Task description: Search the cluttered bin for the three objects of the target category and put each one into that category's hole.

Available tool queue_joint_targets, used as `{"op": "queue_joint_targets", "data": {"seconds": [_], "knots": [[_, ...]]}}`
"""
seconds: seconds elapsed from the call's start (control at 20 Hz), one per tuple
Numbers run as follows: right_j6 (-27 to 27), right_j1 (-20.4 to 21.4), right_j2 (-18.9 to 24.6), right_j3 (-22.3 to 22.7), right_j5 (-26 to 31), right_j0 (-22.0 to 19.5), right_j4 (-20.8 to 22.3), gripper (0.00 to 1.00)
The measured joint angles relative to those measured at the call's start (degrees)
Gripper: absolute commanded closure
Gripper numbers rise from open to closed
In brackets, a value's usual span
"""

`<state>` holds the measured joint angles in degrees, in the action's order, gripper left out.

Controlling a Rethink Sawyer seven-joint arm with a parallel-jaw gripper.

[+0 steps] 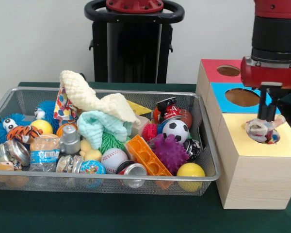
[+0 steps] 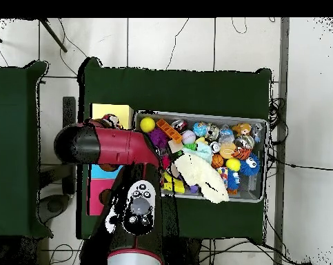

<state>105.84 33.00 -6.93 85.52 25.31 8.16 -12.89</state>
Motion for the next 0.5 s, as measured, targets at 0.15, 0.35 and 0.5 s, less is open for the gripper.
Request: {"op": "queue_joint_targets", "data": {"seconds": [0.15,0.35,0.5], "knots": [[0.0,-0.7,0.1,-2.3,-1.0,0.0,0.0,1.00],[0.0,-2.9,0.1,-6.1,-2.1,0.1,0.0,1.00],[0.0,-4.7,0.1,-8.2,-2.4,0.2,0.0,1.00]]}}
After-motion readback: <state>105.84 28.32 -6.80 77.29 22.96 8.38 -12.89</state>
